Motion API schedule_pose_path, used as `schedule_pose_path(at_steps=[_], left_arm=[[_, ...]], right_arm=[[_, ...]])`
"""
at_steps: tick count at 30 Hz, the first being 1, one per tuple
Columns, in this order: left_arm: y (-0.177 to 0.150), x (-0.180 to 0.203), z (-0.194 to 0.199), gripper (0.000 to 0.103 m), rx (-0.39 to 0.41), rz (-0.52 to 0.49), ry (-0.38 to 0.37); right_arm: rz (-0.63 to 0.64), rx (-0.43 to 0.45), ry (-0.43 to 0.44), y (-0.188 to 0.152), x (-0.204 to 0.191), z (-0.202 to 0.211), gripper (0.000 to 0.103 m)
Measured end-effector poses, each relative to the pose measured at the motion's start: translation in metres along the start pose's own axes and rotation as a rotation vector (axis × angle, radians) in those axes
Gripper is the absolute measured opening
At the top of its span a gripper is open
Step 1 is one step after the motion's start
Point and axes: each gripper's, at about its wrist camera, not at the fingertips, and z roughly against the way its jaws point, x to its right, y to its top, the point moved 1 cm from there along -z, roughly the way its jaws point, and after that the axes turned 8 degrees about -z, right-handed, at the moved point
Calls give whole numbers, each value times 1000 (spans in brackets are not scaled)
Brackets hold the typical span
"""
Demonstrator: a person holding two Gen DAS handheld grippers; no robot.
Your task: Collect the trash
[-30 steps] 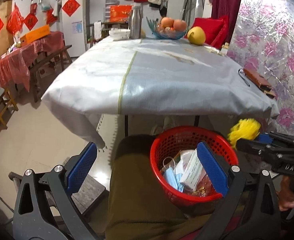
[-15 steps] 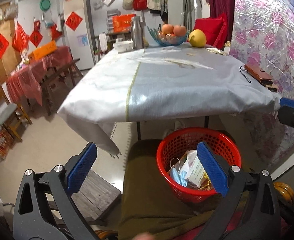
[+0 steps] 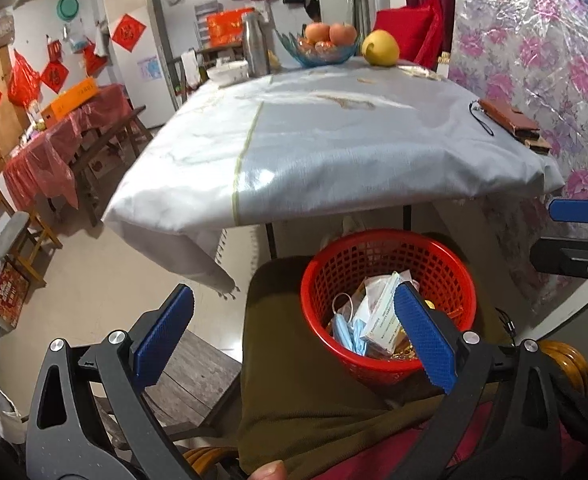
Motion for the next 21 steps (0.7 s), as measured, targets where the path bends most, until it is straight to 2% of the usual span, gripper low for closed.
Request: schedule_pose_path(at_steps=[9, 21], left_arm=[[-4, -3, -18, 96, -53, 26, -14], [-4, 6, -26, 96, -86, 6, -12]], right_arm=[[30, -37, -24, 4, -3, -13, 98], [24, -58, -23, -1, 3, -20, 98]])
